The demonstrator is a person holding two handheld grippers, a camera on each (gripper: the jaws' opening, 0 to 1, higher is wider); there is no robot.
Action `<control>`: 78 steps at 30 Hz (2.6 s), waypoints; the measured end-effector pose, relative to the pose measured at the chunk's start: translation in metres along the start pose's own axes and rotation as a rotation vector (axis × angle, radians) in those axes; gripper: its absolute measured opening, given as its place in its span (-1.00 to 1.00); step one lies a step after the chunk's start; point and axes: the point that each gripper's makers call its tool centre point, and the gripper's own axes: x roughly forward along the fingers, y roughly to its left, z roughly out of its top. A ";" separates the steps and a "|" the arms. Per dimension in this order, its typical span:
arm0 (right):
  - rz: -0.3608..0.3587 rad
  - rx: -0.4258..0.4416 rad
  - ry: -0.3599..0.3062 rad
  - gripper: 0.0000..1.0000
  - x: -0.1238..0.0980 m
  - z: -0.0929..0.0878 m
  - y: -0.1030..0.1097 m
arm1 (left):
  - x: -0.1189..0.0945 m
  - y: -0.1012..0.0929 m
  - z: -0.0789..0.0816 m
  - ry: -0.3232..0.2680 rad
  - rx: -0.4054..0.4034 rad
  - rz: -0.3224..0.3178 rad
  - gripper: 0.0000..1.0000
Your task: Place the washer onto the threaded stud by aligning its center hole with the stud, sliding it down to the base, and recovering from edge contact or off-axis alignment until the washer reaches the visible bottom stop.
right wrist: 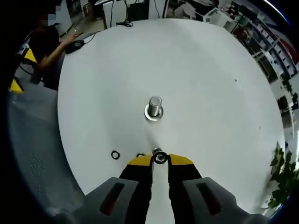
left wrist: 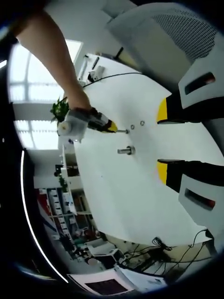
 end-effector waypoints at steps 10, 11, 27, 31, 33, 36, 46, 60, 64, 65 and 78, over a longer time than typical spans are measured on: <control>0.007 -0.012 0.020 -0.73 0.010 -0.003 -0.003 | 0.001 -0.001 -0.001 0.006 0.002 -0.004 -0.44; 0.007 -0.013 0.020 -0.73 0.010 -0.002 -0.003 | 0.001 -0.001 -0.001 0.006 0.003 -0.004 -0.44; 0.034 0.030 0.078 -0.73 0.049 -0.020 0.002 | 0.001 0.001 -0.002 0.004 -0.014 0.000 -0.43; 0.031 0.042 0.085 -0.72 0.051 -0.022 0.000 | 0.001 0.000 -0.001 0.004 -0.013 -0.006 -0.43; 0.025 0.045 0.097 -0.72 0.050 -0.023 0.004 | 0.001 -0.002 -0.001 0.004 -0.009 -0.009 -0.43; 0.017 0.050 0.103 -0.72 0.047 -0.022 0.009 | 0.000 -0.001 -0.001 0.002 -0.009 -0.006 -0.43; 0.008 0.109 0.085 -0.67 0.041 -0.018 0.015 | 0.000 0.000 0.000 -0.005 -0.012 -0.001 -0.43; -0.059 0.191 0.014 -0.55 -0.004 -0.019 0.021 | 0.000 0.000 -0.001 -0.001 -0.006 -0.002 -0.43; -0.068 0.198 0.003 -0.55 -0.013 -0.021 0.027 | -0.001 -0.001 0.000 -0.007 0.001 -0.004 -0.43; -0.076 0.196 -0.002 -0.55 -0.013 -0.022 0.025 | -0.001 -0.001 0.001 -0.011 0.004 -0.005 -0.43; -0.076 0.216 -0.050 -0.55 -0.026 -0.026 0.029 | -0.001 0.001 0.000 -0.006 0.004 0.000 -0.43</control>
